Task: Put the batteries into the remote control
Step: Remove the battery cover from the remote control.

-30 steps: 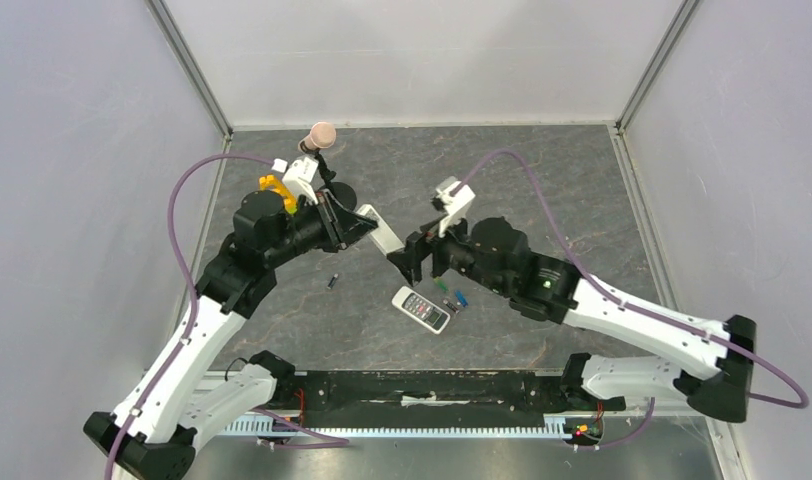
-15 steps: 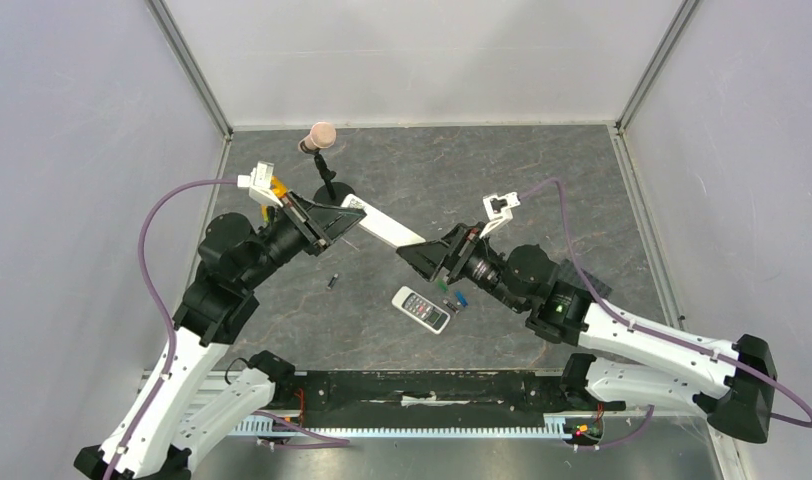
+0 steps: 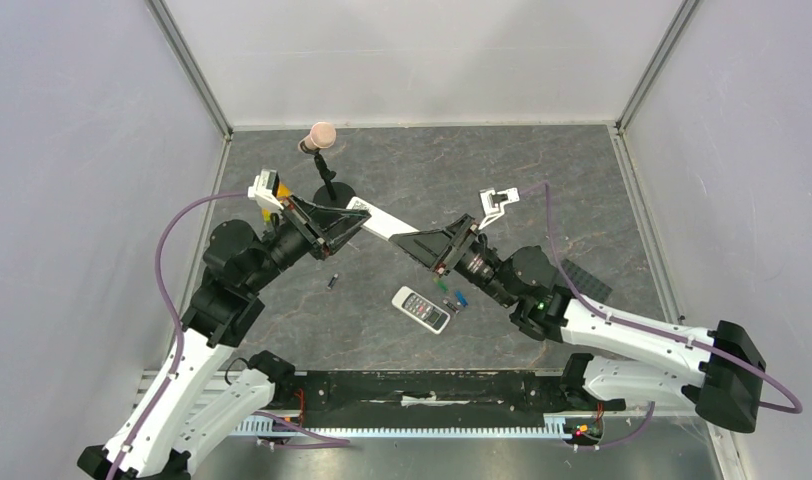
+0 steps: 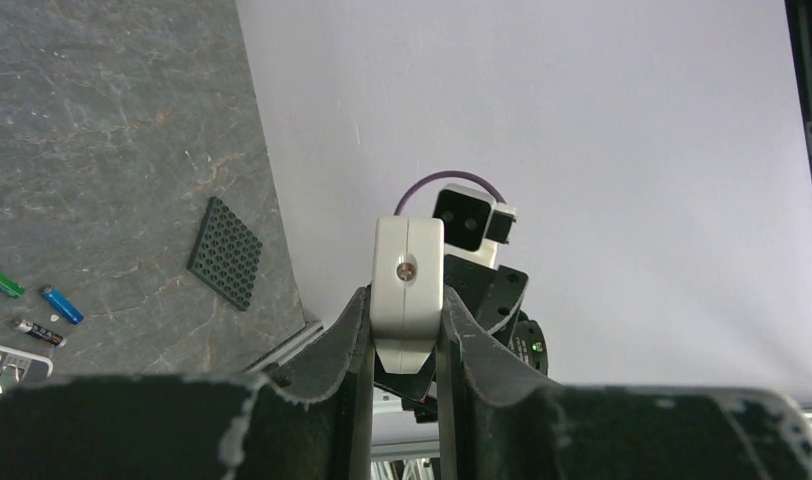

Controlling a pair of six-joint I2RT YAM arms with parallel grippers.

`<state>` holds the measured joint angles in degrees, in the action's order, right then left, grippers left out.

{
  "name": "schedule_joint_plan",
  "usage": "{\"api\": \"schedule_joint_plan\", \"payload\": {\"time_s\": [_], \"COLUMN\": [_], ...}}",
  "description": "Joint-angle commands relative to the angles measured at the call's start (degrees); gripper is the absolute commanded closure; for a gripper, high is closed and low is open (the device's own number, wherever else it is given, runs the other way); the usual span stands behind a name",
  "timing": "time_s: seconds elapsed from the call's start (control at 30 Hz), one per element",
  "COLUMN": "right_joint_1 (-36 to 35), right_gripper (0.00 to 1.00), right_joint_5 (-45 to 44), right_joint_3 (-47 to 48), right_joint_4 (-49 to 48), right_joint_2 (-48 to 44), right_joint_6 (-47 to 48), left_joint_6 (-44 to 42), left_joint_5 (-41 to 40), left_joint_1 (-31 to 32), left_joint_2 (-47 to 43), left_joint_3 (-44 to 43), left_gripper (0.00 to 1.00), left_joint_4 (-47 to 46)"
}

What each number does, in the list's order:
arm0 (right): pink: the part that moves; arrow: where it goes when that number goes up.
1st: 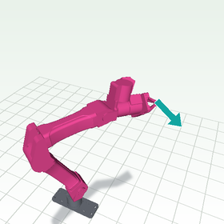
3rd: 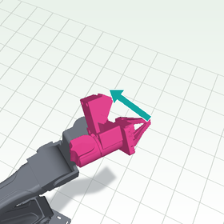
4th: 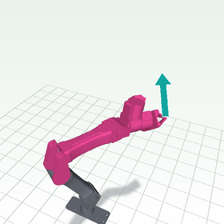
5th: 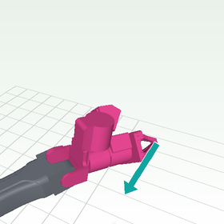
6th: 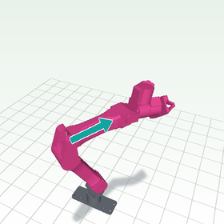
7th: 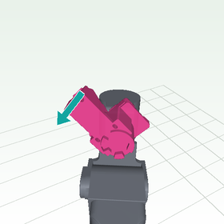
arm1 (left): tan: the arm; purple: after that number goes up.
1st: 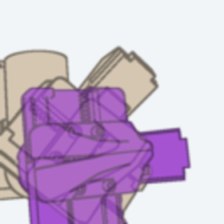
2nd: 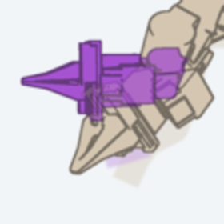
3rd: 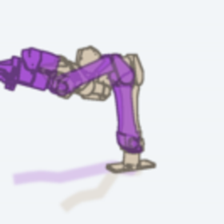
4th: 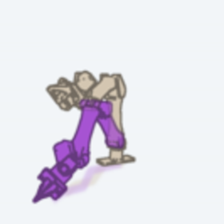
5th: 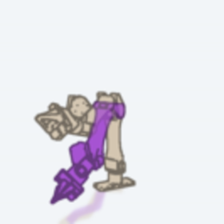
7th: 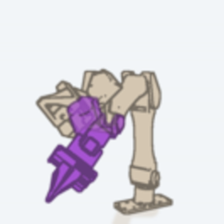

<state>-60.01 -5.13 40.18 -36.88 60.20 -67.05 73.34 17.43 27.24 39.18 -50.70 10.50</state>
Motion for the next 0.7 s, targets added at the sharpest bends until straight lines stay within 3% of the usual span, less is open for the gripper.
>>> {"api": "schedule_joint_plan", "payload": {"time_s": [0.0,0.17,0.33,0.4,0.6,0.67], "right_joint_1": [-0.06,-0.11,-0.06,-0.07,0.07,0.04], "right_gripper": [0.52,0.72,0.8,0.81,0.81,0.81], "right_joint_5": [2.83,2.67,2.78,3.58,4.49,4.91], "right_joint_3": [1.46,0.65,0.31,0.61,1.03,1.38], "right_joint_4": [-5.64,-5.68,-6.06,-6.84,-8.61,-9.18], "right_joint_2": [1.74,2.94,4.01,4.75,6.87,7.66], "right_joint_6": [-2.49,-3.42,-3.53,-3.64,-5.65,-6.44], "left_joint_6": [2.53,0.79,-1.45,-2.06,-1.54,-1.68], "left_joint_5": [1.68,2.4,3.2,3.84,7.43,7.86], "left_joint_1": [0.29,0.31,0.27,0.29,0.27,0.27], "left_joint_2": [-0.61,-0.79,-1.77,-2.07,-1.3,-1.11], "left_joint_3": [1.12,1.21,2.88,4.4,10.0,10.83], "left_gripper": [0.98,0.96,0.52,0.42,0.39,0.45], "left_joint_4": [-4.31,-4.5,-7.5,-9.9,-19.25,-20.11]}}
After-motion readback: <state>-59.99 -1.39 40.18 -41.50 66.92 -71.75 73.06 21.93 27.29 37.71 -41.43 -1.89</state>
